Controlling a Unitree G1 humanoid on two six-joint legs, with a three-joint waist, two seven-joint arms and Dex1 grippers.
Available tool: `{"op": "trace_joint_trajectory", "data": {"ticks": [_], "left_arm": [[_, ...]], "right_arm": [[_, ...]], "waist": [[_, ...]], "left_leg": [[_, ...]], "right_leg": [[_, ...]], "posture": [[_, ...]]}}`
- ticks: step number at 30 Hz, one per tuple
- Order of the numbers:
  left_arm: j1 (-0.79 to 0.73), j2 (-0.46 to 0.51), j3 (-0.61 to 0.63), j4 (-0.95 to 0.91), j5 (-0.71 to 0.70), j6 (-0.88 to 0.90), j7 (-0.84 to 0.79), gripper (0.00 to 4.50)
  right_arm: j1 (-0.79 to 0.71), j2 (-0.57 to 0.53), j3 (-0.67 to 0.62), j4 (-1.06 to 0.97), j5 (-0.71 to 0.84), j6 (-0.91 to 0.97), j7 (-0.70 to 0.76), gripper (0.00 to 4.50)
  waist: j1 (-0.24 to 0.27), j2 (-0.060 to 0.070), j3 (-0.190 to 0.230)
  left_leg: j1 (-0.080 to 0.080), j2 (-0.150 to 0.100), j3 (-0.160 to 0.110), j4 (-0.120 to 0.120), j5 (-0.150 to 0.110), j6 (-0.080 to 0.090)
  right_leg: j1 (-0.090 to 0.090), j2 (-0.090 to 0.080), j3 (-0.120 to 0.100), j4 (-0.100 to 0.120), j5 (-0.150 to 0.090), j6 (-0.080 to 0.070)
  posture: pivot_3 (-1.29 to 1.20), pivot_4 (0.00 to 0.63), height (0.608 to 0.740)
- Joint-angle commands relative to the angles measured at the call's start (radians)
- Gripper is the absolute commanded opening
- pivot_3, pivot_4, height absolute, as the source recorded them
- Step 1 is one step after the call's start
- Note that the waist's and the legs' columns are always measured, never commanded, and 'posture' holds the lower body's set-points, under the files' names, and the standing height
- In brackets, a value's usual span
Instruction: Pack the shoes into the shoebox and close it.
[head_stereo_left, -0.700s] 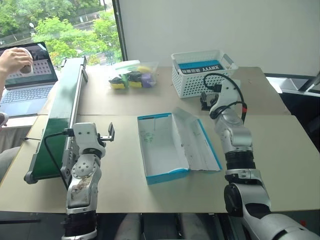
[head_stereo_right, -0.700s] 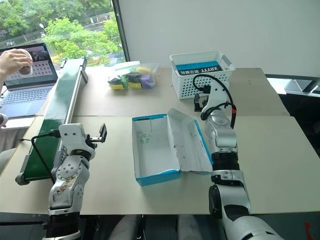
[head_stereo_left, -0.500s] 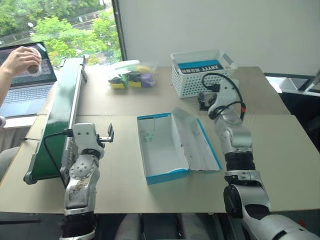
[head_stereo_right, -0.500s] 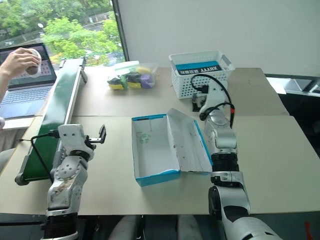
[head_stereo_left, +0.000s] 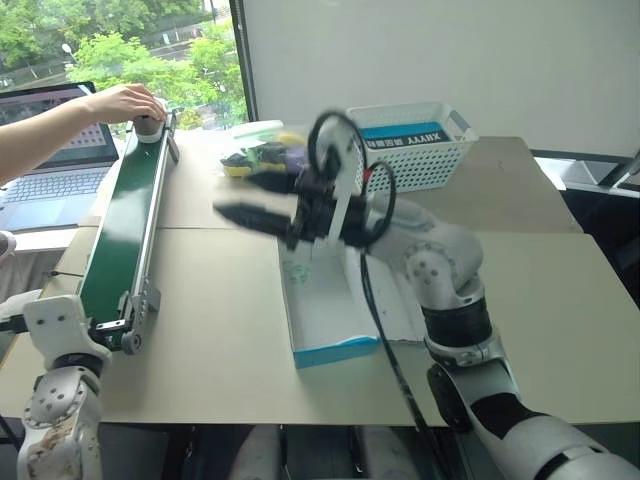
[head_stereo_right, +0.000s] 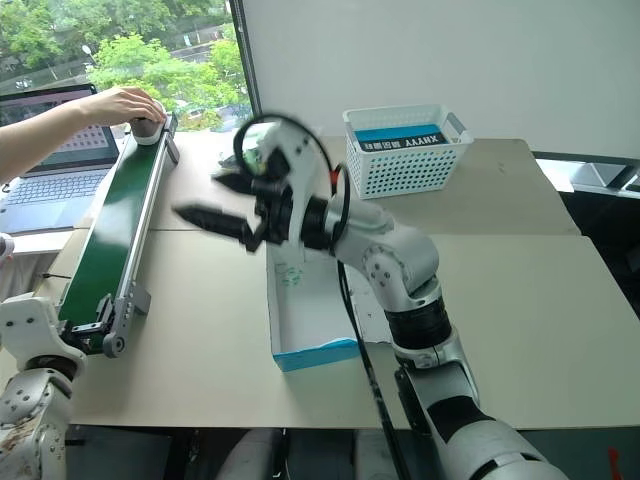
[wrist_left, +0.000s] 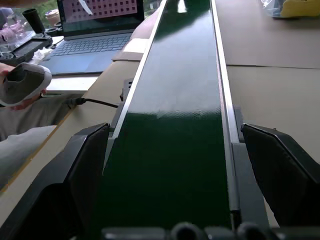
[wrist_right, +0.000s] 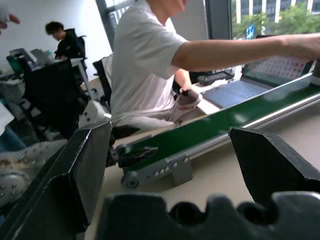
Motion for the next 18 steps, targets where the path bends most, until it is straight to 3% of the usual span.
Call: {"op": "trace_joint_trajectory", "data": {"ticks": [1, 18], "left_arm": [[0.019, 0.011, 0.003, -0.048, -0.017, 0.017, -0.014, 4.5], [0.004, 0.15, 0.065, -0.043, -0.105, 0.177, -0.091, 4.5]], "right_arm": [[0.014, -0.021, 0.036, -0.041, 0.003, -0.01, 0.068, 4.42], [0.109, -0.069, 0.151, 0.005, -0.143, -0.124, 0.164, 4.42]], "waist": [[-0.004, 0.0, 0.0], [-0.007, -0.001, 0.0]], "left_leg": [[0.0, 0.0, 0.0, 0.0, 0.0, 0.0], [-0.002, 0.003, 0.004, -0.002, 0.0, -0.001]], "right_leg": [[0.0, 0.0, 0.0, 0.0, 0.0, 0.0], [-0.006, 0.005, 0.002, 0.0, 0.002, -0.003]], "posture": [[0.0, 0.15, 0.735], [0.0, 0.15, 0.735]]}}
